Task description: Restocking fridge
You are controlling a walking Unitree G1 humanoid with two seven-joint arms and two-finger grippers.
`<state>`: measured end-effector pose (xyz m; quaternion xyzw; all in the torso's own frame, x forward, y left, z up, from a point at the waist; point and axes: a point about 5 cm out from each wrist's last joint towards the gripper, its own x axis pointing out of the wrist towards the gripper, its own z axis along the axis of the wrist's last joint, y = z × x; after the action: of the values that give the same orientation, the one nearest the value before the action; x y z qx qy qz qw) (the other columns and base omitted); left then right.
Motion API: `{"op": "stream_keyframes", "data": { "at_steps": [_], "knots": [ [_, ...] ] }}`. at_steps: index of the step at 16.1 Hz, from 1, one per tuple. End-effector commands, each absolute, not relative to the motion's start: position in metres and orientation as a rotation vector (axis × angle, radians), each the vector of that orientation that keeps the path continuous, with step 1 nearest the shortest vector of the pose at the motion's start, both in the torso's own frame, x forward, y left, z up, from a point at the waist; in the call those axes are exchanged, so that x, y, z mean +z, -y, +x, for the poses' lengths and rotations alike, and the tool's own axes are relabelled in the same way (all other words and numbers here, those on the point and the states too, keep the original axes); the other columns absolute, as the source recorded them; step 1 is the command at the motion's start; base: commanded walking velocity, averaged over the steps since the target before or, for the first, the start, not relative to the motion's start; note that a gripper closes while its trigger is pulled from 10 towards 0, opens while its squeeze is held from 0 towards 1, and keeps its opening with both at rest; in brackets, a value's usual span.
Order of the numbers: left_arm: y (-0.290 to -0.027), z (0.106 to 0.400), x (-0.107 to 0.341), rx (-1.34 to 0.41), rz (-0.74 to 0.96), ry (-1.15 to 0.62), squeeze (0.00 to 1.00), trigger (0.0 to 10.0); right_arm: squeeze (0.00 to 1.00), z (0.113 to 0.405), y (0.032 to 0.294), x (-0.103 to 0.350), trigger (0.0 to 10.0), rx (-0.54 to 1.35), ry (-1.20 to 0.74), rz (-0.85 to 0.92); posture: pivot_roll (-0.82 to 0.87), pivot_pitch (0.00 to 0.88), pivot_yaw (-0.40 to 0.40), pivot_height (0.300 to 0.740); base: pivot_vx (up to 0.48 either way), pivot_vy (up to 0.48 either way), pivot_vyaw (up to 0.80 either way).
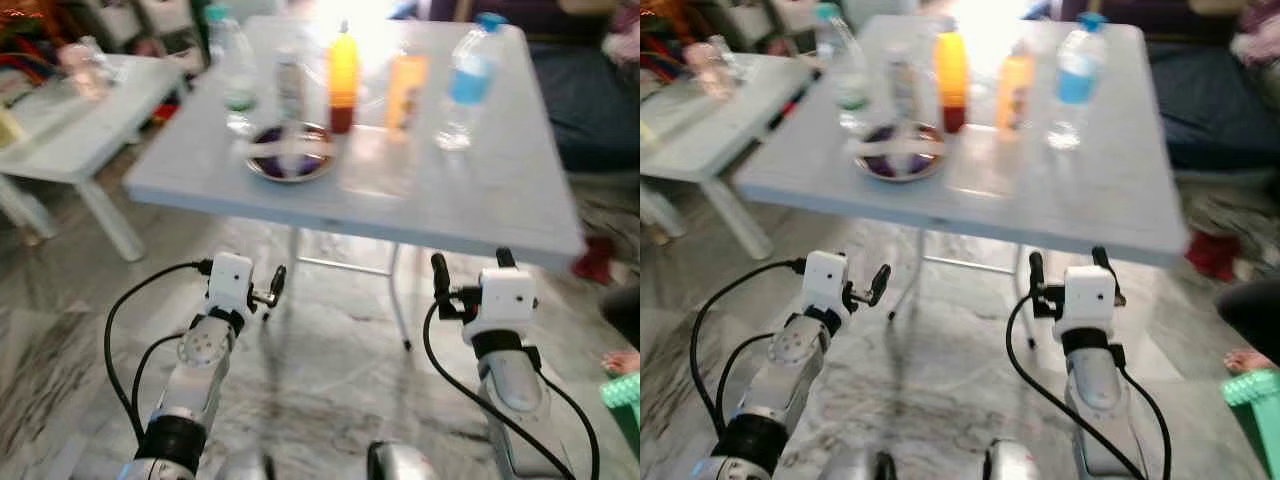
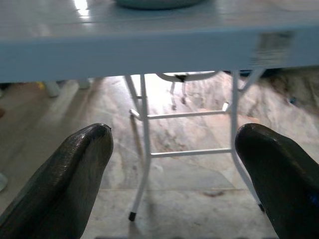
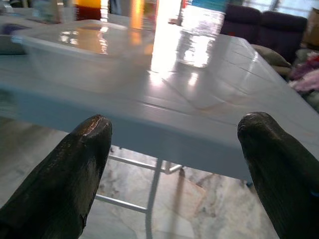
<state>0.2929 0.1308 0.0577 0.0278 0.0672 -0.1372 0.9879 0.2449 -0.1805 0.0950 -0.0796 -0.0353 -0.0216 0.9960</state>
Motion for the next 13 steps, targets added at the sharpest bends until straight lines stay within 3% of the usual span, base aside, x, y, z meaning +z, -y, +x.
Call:
{"op": "stream_keyframes", "data": {
  "at_steps": [1,7,11,13],
  "knots": [
    [-0.138,0.292,0.061,-0.26,0.062,-0.119,0.0,10.0,0.0,0.244,0.174,0.095,10.0,-0.02,0.07,-0.148,-0.09,0.093,0.032,0.74,0.0,0.476,0.0],
    [-0.14,0.299,0.069,-0.253,0.076,-0.094,0.0,10.0,0.0,0.247,0.172,0.094,10.0,0.0,0.066,-0.144,-0.08,0.09,0.015,0.74,0.0,0.449,0.0],
    [-0.139,0.297,0.07,-0.252,0.086,-0.081,0.0,10.0,0.0,0.25,0.17,0.094,10.0,0.017,0.064,-0.144,-0.06,0.092,-0.003,0.74,0.0,0.0,0.0],
    [-0.151,0.288,0.071,-0.251,0.131,-0.075,0.0,10.0,0.0,0.253,0.168,0.096,10.0,0.027,0.073,-0.143,-0.04,0.1,-0.007,0.74,0.0,0.0,0.0]
  ]
}}
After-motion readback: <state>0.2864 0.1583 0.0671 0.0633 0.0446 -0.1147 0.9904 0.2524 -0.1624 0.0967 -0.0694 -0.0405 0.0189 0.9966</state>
